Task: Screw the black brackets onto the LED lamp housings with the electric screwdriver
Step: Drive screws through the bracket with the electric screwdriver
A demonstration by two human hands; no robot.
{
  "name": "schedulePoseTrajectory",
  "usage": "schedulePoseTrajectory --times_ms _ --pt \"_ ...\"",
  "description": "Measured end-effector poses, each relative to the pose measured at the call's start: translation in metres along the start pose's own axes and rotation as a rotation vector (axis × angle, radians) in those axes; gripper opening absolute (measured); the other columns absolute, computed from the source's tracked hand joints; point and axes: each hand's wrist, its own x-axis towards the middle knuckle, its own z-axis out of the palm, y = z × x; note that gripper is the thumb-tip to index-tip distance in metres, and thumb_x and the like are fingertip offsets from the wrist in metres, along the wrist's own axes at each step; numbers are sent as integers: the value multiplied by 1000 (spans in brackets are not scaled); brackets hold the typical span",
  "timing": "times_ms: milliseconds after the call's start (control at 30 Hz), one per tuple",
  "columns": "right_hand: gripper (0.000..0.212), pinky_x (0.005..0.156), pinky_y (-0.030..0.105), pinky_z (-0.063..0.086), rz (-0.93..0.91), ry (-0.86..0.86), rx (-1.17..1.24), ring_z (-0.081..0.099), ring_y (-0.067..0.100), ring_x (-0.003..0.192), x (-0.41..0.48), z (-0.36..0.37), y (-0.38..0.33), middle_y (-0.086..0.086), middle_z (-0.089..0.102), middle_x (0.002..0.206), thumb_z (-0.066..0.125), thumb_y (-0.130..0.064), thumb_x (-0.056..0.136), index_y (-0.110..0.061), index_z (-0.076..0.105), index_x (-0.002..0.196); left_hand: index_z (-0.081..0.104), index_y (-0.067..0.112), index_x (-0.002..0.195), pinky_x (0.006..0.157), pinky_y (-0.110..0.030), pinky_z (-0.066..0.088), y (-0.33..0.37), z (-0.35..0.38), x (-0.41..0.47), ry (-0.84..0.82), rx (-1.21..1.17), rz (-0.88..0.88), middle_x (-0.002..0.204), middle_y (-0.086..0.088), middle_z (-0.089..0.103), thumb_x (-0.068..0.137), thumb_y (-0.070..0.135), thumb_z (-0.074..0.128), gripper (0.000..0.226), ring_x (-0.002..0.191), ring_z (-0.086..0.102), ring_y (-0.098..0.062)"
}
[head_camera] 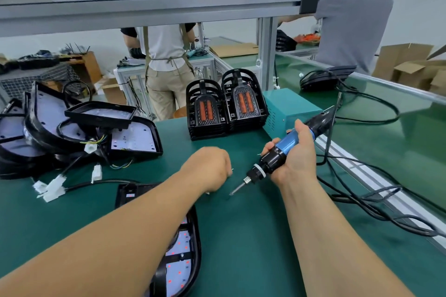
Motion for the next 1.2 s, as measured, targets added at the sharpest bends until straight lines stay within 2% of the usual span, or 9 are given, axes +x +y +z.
schedulePoseTrajectory --times_ms 67,133,167,233,300,400,567,733,1200 --pt "32 48 22 46 -8 -10 51 48 15 44 0 0 -1 1 48 57 71 -42 85 -19 48 85 70 17 89 75 -27 49 -9 -14 -8 84 -130 1 88 4 69 97 17 56 16 81 62 -15" --pt "35 48 23 46 -8 -30 121 49 15 45 0 0 -1 1 49 59 70 -44 84 -19 47 90 67 17 81 75 -30 51 -24 -21 -20 123 -467 -41 73 4 66 95 15 61 16 68 60 -12" --pt "37 49 23 46 -8 -38 158 49 16 45 -1 0 0 1 49 59 70 -45 84 -18 46 91 67 15 79 75 -32 53 -30 -22 -27 132 -671 -72 69 2 65 94 12 64 16 64 59 -12" --pt "38 50 23 47 -11 -51 225 50 16 46 -2 1 0 1 49 62 70 -46 83 -18 46 92 68 11 77 67 -23 56 -37 -19 -43 146 -971 -120 66 0 63 92 5 66 16 60 59 -9" --pt "37 49 23 47 -15 -66 296 51 17 45 -5 4 0 2 51 62 70 -46 83 -17 48 89 69 8 78 57 -14 53 -37 -14 -56 142 -1178 -145 60 3 63 91 -1 64 16 56 60 -2" --pt "33 46 23 46 -28 -97 374 52 17 42 -11 8 1 2 53 57 70 -43 84 -17 49 81 69 6 83 54 -12 52 -31 -8 -68 67 -1363 -144 58 3 63 93 -3 59 17 54 59 0" --pt "34 50 22 46 -15 -114 347 51 16 45 -17 10 6 3 52 60 70 -45 82 -19 49 82 69 5 92 56 -15 54 -26 -4 -73 -12 -1438 -110 63 -1 62 96 -4 54 18 57 60 -4" --pt "36 51 21 47 -1 -117 351 51 16 45 -18 11 7 3 53 61 72 -45 80 -19 48 86 65 5 101 57 -16 55 -26 0 -73 1 -1516 -110 67 -3 60 93 -6 56 16 58 63 -5" --pt "35 54 21 46 1 -131 341 50 16 46 -20 14 7 3 53 61 71 -45 81 -19 49 85 66 1 96 54 -16 55 -25 -1 -71 -10 -1556 -150 62 -3 64 94 -7 53 15 55 62 -6"
